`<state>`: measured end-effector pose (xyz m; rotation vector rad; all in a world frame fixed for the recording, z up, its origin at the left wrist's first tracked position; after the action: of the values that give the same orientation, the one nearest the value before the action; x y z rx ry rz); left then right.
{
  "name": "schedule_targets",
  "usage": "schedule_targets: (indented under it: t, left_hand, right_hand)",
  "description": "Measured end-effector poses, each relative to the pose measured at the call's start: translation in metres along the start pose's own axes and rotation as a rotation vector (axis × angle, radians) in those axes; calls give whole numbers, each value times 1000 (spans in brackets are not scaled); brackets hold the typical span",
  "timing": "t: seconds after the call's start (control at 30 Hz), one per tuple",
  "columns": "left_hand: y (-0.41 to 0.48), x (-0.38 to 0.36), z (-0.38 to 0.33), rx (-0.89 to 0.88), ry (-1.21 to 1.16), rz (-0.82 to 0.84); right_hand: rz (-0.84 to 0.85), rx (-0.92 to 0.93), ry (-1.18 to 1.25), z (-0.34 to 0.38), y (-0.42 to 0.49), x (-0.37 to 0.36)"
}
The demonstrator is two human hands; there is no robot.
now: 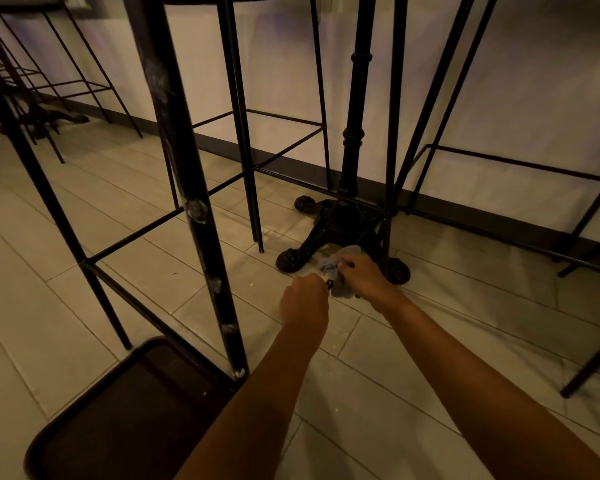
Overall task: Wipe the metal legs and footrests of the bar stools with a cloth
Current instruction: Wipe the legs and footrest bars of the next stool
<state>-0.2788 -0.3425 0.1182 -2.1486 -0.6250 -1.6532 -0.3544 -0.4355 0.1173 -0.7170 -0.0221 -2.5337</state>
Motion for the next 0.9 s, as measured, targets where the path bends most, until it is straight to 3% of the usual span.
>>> schedule_targets:
  t: [0.2, 0.3, 0.5, 0.9]
  left_hand:
    - [-1, 1, 0, 6, -30, 1]
    - [-1, 3, -1, 1, -30, 0]
    - [-5, 2, 2, 7, -27, -15]
    - [-31, 3, -5, -61, 72, 23]
  right_hand:
    - [-15, -110, 8, -5, 11, 2]
    - [-98, -156, 154, -11, 9, 5]
    - [34, -12, 53, -1, -7, -24]
    - [37, 117, -18, -1, -16, -23]
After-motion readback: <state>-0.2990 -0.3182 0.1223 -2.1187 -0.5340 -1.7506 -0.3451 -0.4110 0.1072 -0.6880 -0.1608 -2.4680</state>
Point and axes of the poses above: each hand's wrist, its own y-axis towards the middle knuckle, its own x-axis out of the back of the hand, z = x × y, the point moved 10 cm from there along y, towards the middle knuckle, and after that the axes turned 10 degrees about y, right-handed, at the moved point
